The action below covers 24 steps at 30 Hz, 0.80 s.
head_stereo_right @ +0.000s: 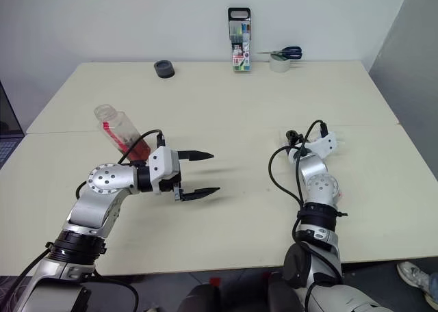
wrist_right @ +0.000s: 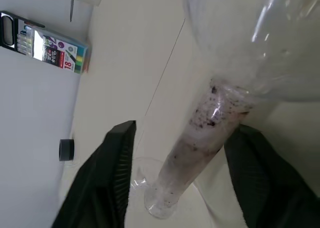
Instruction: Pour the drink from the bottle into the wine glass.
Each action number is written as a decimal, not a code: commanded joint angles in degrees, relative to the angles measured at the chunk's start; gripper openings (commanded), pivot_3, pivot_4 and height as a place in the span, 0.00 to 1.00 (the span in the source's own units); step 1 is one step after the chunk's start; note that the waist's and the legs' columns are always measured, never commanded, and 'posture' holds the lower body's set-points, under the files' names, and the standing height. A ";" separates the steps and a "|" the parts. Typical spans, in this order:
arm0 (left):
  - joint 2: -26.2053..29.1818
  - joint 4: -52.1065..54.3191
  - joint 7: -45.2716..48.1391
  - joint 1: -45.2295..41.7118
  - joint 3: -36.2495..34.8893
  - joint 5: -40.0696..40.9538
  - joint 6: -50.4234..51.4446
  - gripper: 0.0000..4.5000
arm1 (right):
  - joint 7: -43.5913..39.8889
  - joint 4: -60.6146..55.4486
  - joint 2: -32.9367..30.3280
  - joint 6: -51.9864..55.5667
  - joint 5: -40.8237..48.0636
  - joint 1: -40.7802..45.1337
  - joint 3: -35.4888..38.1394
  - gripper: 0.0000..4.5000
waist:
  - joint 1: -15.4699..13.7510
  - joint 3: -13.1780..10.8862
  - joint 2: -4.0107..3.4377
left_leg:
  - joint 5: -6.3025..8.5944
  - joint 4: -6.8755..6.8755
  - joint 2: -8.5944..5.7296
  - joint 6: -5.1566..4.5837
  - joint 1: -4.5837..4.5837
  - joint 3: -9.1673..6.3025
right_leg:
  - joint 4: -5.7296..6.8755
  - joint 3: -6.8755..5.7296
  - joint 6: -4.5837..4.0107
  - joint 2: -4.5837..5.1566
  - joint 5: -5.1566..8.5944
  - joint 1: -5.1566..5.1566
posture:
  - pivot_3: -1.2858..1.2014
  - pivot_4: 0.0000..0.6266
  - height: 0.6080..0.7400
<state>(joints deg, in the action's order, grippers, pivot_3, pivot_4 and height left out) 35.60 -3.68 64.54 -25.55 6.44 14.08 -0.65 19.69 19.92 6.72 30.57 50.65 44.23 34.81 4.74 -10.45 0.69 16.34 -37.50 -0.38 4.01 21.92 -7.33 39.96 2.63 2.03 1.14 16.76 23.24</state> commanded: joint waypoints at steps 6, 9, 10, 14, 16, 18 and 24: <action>0.24 1.88 -0.55 0.36 -0.64 -0.47 -1.17 1.00 | -1.68 -5.83 -0.34 1.86 1.90 -0.94 -3.36 0.04 | 0.01 -0.04 -0.07 | 0.00 0.00 -0.01 0.00 0.01 -0.03 | 0.00 -0.01 0.00 0.01 0.00 0.01 | 0.52 0.24 1.00; 0.31 2.52 -0.85 0.80 -0.70 -0.58 -0.93 1.00 | -5.08 -7.30 -3.17 2.18 -3.13 -2.59 -8.54 0.04 | 0.01 -0.05 -0.08 | 0.00 0.02 -0.01 0.00 0.01 -0.02 | -0.01 0.00 0.00 0.00 0.00 0.01 | 0.52 0.24 1.00; 0.34 2.70 -0.93 0.92 -0.72 -0.60 -0.83 1.00 | -7.21 -7.74 -5.00 1.88 -6.74 -3.50 -12.06 0.04 | 0.01 -0.06 -0.10 | 0.00 0.02 -0.03 0.00 0.02 -0.02 | -0.02 0.00 0.00 0.01 0.00 0.01 | 0.52 0.24 1.00; 0.08 3.71 -2.16 1.31 -1.33 -0.09 1.12 1.00 | -15.77 -7.68 -13.20 -4.15 -25.06 -8.36 -29.79 0.04 | 0.00 -0.06 -0.10 | 0.00 0.01 -0.04 0.00 0.02 -0.01 | -0.04 0.02 0.01 0.01 0.00 0.00 | 0.52 0.24 1.00; -0.13 4.73 -3.65 1.74 -2.30 1.32 4.45 1.00 | -19.43 -7.07 -16.42 -9.12 -34.14 -11.86 -38.73 0.04 | 0.04 -0.04 -0.09 | 0.00 0.01 -0.03 0.00 -0.01 0.00 | -0.04 0.02 0.01 0.00 0.01 0.00 | 0.52 0.24 1.00; 0.16 5.91 -4.48 2.46 -3.11 2.55 7.37 1.00 | -20.87 -7.14 -16.90 -11.47 -37.54 -14.18 -41.74 0.04 | 0.10 -0.03 -0.07 | 0.00 0.03 0.00 0.00 -0.02 -0.01 | -0.06 0.00 0.02 -0.01 0.01 0.00 | 0.52 0.24 1.00; 1.16 8.71 -6.35 5.24 -5.59 4.74 12.78 1.00 | -23.47 -6.17 -15.22 -14.62 -42.61 -17.81 -43.25 0.04 | 0.02 0.02 0.01 | 0.00 0.02 0.02 0.01 -0.07 -0.04 | -0.04 -0.01 0.01 -0.01 0.01 -0.05 | 0.52 0.24 1.00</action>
<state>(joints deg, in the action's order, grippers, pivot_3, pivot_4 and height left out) 36.09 2.47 59.12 -20.34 3.05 17.37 11.24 -1.83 11.98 -9.15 15.10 9.06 28.14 -6.33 4.76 -10.42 0.70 16.34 -37.48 -0.35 4.01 21.85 -7.37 39.91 2.62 2.04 1.13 16.77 23.19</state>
